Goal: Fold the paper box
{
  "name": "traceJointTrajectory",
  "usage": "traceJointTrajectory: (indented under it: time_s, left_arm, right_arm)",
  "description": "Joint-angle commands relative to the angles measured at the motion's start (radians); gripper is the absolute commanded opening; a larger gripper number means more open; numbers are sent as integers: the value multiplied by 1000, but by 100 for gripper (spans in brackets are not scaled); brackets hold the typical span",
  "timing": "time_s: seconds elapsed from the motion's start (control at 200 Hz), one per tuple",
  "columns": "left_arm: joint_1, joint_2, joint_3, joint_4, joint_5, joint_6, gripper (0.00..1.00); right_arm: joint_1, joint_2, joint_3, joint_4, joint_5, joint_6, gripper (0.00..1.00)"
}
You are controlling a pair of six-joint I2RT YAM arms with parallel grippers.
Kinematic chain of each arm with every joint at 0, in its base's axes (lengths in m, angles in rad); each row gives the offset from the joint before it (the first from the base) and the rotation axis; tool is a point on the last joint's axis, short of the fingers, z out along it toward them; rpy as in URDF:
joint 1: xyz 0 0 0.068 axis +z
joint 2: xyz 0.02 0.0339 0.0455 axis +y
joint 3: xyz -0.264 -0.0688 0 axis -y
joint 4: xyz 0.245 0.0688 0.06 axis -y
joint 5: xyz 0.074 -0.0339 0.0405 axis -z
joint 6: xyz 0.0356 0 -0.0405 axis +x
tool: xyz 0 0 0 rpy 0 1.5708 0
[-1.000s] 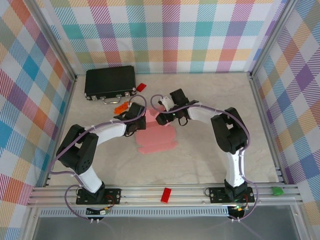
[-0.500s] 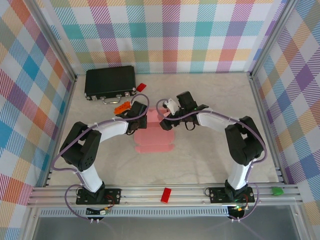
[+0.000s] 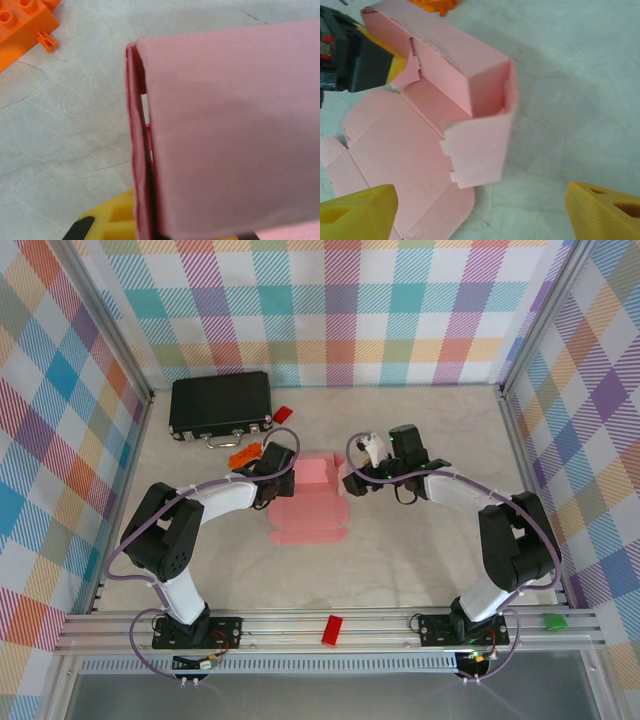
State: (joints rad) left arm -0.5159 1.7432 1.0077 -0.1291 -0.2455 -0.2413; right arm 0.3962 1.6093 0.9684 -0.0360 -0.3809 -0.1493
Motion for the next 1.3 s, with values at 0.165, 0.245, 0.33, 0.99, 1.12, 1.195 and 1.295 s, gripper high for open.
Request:
traceJointTrajectory:
  time_s: [0.165,0.245,0.33,0.99,1.12,1.195,1.295]
  left_arm:
    - [-13,21,26,-18,-5,17,0]
    - [-13,21,28,-19,-5,17,0]
    - [-13,24,31,-22,-5,18,0]
    - [-13,23,34,-23,-6,17,0]
    - [-13,23,34,-25,-4,17,0]
    - [-12,23,34,-23,-2,17,0]
    - [-12,27,37,-23,0,15,0]
  right_arm:
    - [-64,-5,-45,87,-51,90,83]
    - [-68,46,-1,47,-73,77,81]
    - [-67,102,44,30,-127,60,77]
    - [-7,303,232,-36,-271,4,68]
    - [14,316,242,-52,-269,-7,65]
    - [27,319,240,-47,-264,-10,62]
    - [44,323,242,-37,-240,-10,57]
